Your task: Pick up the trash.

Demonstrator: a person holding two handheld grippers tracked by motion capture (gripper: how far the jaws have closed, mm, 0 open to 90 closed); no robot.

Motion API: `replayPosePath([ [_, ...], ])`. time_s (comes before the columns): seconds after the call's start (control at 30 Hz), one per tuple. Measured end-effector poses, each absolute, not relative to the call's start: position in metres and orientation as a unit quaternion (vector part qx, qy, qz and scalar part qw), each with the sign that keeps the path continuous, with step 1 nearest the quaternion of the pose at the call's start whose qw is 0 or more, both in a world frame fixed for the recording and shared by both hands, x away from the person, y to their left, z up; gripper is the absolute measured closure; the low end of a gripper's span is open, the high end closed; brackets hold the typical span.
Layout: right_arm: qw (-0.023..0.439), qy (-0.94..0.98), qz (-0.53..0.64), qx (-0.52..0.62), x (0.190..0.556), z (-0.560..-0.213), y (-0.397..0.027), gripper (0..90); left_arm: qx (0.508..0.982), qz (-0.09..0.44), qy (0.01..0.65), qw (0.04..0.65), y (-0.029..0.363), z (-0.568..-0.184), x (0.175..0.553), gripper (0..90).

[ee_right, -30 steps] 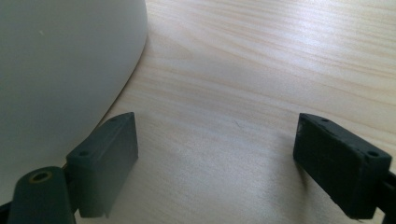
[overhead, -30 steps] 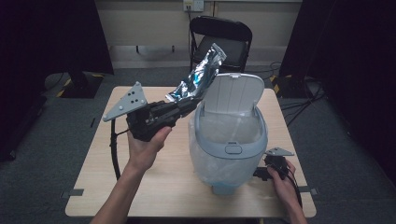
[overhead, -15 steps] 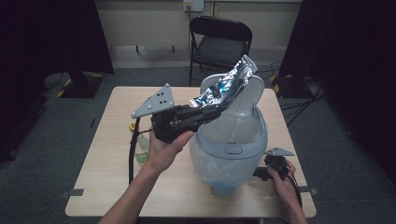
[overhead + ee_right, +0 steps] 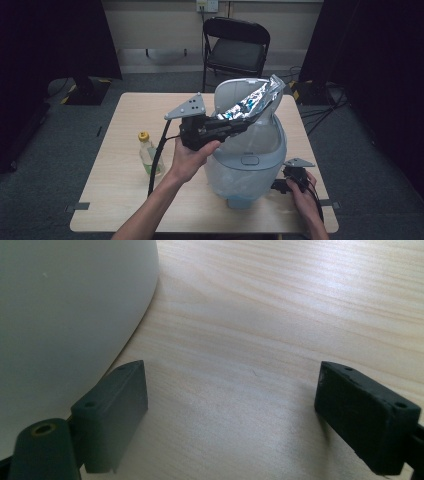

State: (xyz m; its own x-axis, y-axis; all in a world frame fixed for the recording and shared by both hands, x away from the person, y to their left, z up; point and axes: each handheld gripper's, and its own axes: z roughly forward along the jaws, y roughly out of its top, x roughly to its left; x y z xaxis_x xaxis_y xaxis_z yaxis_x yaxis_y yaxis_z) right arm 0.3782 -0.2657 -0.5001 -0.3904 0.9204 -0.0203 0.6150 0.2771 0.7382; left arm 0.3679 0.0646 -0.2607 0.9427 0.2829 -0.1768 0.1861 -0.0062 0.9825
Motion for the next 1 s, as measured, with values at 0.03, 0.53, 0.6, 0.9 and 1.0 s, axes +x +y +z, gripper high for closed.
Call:
replayPosePath([
  [0.03,0.231,0.765,0.331,0.502,0.378,-0.5,-0.266,12.9,0.708,0.035,0.166,0.685,0.065,-0.261,0.368,86.3],
  [0.53,0.23,0.765,0.332,0.501,0.378,-0.5,-0.266,12.8,0.731,-0.005,0.201,0.652,0.056,-0.283,0.385,60.3],
  [0.6,0.23,0.765,0.331,0.501,0.378,-0.5,-0.266,12.8,0.736,-0.007,0.199,0.647,0.056,-0.284,0.386,58.7],
  [0.9,0.23,0.765,0.331,0.501,0.378,-0.5,-0.266,12.8,0.728,0.001,0.214,0.651,0.062,-0.286,0.387,46.4],
  [1.0,0.23,0.765,0.331,0.501,0.378,-0.5,-0.266,12.8,0.726,0.005,0.215,0.653,0.065,-0.287,0.387,45.2],
])
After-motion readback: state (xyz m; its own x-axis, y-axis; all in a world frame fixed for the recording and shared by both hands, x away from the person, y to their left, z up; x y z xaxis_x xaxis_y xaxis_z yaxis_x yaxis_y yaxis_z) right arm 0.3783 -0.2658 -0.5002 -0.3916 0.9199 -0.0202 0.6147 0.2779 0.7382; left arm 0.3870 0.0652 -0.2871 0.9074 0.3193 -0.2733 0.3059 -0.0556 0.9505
